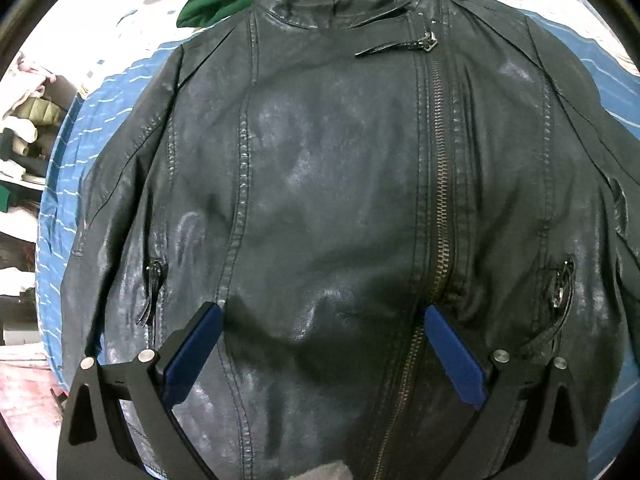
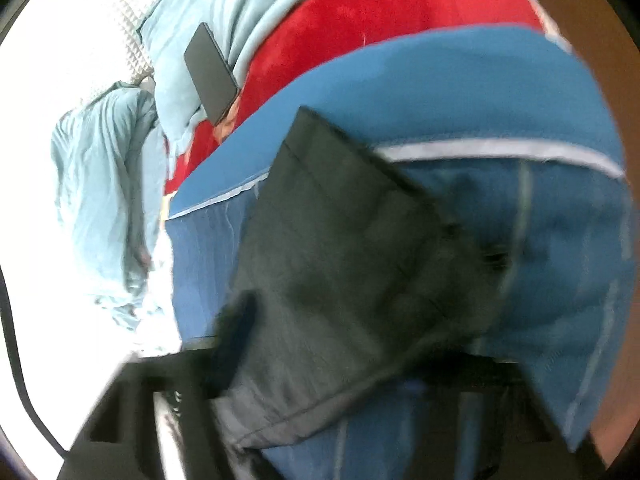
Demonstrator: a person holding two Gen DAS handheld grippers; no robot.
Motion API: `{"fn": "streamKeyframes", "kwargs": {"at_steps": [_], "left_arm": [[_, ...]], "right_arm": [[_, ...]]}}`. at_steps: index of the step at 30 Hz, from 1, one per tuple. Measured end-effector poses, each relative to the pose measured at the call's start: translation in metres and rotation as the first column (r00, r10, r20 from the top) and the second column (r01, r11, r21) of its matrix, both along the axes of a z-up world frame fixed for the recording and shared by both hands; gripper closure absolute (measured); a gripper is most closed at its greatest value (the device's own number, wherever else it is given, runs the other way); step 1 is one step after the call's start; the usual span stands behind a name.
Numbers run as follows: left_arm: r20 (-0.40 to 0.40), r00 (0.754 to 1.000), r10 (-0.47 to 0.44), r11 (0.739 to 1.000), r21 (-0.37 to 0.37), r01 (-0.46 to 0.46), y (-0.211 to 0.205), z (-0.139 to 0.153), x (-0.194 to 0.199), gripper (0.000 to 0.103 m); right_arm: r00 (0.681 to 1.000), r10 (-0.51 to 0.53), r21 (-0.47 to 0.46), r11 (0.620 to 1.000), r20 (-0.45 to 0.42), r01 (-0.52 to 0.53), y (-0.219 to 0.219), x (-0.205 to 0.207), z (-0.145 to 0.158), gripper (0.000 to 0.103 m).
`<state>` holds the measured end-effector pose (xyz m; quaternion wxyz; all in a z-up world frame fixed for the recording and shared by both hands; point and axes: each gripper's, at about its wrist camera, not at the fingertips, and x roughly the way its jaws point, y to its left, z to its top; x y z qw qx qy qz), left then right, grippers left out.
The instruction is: Fold large clothes
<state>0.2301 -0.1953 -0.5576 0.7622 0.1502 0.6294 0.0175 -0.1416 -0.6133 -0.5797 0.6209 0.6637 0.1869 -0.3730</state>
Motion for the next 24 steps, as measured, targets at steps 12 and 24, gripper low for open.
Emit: {"fn": "streamKeyframes", "kwargs": {"at_steps": [12,24], "left_arm": [[0.038,0.991,0.127,0.989,-0.077,-0.124,0.058,0.027,-0.003,0.0],[0.065,0.917,0.393,0.918,-0.085,-0.387,0.217,0.035,-0.004,0.0]], "right_arm": [[0.983,0.175,-0.291,0.939,-0.061,-0.186,-0.001,0.063,0.161,0.097],[0.741,0.639,-0.456,0.608,-0.205,-0.65,0.194,0.303,0.255,0.098]]}}
